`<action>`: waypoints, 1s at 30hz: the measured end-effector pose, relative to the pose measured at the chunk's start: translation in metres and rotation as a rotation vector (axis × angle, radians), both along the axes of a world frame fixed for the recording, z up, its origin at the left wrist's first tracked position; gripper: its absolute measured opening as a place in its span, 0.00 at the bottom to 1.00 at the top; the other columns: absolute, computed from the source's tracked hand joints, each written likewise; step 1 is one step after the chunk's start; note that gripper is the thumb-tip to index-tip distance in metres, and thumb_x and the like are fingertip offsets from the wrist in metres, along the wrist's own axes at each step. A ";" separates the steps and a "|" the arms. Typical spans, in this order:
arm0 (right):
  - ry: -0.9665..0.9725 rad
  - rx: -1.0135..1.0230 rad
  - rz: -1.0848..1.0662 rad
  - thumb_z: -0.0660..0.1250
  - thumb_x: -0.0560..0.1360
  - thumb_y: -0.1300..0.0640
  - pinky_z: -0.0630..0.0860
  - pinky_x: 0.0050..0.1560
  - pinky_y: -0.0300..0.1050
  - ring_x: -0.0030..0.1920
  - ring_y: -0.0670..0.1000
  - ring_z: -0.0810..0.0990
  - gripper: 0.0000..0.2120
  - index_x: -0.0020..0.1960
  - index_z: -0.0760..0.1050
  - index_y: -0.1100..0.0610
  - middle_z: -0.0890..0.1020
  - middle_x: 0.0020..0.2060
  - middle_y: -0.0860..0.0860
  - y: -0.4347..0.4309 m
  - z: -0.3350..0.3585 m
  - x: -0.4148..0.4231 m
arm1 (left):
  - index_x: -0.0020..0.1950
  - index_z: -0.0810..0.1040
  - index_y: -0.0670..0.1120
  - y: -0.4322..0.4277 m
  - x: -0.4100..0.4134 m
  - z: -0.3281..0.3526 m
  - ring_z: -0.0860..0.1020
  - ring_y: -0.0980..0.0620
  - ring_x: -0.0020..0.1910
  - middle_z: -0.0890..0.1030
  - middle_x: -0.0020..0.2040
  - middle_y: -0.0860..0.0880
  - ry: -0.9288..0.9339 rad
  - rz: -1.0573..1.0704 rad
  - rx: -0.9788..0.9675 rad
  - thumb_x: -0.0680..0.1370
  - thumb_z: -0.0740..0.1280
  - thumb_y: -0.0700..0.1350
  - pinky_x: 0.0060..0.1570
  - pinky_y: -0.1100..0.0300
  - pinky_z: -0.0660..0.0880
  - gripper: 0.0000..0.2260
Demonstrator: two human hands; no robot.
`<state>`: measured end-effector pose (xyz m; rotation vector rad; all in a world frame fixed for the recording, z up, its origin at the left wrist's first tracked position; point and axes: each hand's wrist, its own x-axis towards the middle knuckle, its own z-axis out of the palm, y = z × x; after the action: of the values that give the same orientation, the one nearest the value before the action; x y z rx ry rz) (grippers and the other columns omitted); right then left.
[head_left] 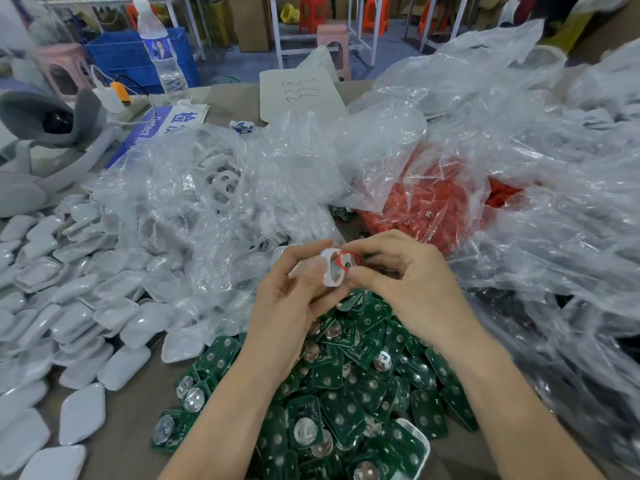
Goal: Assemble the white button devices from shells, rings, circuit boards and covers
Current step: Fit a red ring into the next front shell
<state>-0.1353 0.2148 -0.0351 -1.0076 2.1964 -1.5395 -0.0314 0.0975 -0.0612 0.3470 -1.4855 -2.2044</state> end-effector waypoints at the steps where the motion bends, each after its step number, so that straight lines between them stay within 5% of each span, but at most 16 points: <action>1: 0.079 0.019 -0.021 0.74 0.71 0.57 0.75 0.52 0.29 0.48 0.37 0.80 0.12 0.54 0.82 0.48 0.80 0.48 0.40 -0.001 0.000 0.001 | 0.47 0.84 0.52 -0.001 0.000 -0.001 0.84 0.48 0.52 0.85 0.52 0.45 0.016 -0.003 0.044 0.77 0.67 0.47 0.50 0.59 0.80 0.05; 4: 0.229 -0.010 -0.034 0.75 0.70 0.58 0.77 0.48 0.33 0.44 0.41 0.80 0.10 0.51 0.84 0.52 0.81 0.45 0.45 -0.003 -0.001 0.007 | 0.45 0.83 0.48 -0.002 0.000 -0.003 0.84 0.48 0.51 0.85 0.51 0.44 0.035 -0.035 0.192 0.77 0.63 0.43 0.48 0.58 0.81 0.08; 10: 0.230 -0.129 -0.039 0.76 0.69 0.61 0.80 0.41 0.39 0.40 0.45 0.81 0.08 0.47 0.84 0.55 0.82 0.42 0.47 -0.004 -0.002 0.010 | 0.46 0.82 0.43 -0.007 0.001 -0.001 0.83 0.47 0.49 0.83 0.50 0.41 0.072 -0.187 0.431 0.72 0.70 0.39 0.49 0.55 0.81 0.04; 15: 0.044 -0.194 0.032 0.75 0.69 0.61 0.80 0.43 0.40 0.42 0.47 0.82 0.08 0.48 0.83 0.56 0.83 0.41 0.48 0.000 0.001 0.008 | 0.48 0.83 0.45 -0.011 0.003 0.002 0.83 0.47 0.53 0.83 0.52 0.42 0.046 -0.259 0.309 0.65 0.81 0.45 0.52 0.56 0.79 0.15; 19: -0.130 -0.300 0.114 0.74 0.69 0.63 0.79 0.45 0.37 0.41 0.48 0.84 0.08 0.48 0.82 0.57 0.85 0.40 0.51 0.003 0.006 0.006 | 0.64 0.79 0.45 -0.011 0.004 0.003 0.79 0.47 0.61 0.81 0.62 0.43 0.000 -0.265 0.138 0.59 0.83 0.50 0.57 0.59 0.77 0.35; 23: -0.129 -0.339 0.128 0.73 0.67 0.55 0.79 0.45 0.37 0.42 0.49 0.84 0.10 0.48 0.82 0.55 0.86 0.41 0.50 0.007 0.013 0.006 | 0.60 0.82 0.49 -0.011 0.004 0.006 0.81 0.50 0.56 0.84 0.56 0.48 0.034 -0.208 -0.003 0.60 0.82 0.55 0.55 0.59 0.77 0.30; 26: -0.079 -0.326 0.119 0.74 0.68 0.59 0.78 0.45 0.33 0.42 0.45 0.83 0.08 0.47 0.82 0.53 0.85 0.41 0.48 0.010 0.014 0.004 | 0.60 0.81 0.57 -0.015 0.004 0.004 0.79 0.50 0.60 0.82 0.58 0.52 0.022 -0.108 -0.076 0.59 0.81 0.60 0.59 0.54 0.76 0.31; 30: 0.029 -0.326 0.123 0.75 0.69 0.64 0.79 0.48 0.36 0.45 0.47 0.83 0.12 0.50 0.82 0.52 0.84 0.43 0.46 0.008 0.011 0.006 | 0.62 0.80 0.53 -0.016 0.004 0.005 0.81 0.49 0.58 0.82 0.59 0.50 0.108 -0.179 0.052 0.64 0.81 0.51 0.55 0.59 0.78 0.27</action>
<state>-0.1293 0.2225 -0.0241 -1.2397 1.8970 -1.8722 -0.0272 0.0813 -0.0561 0.1134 -1.4532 -2.3634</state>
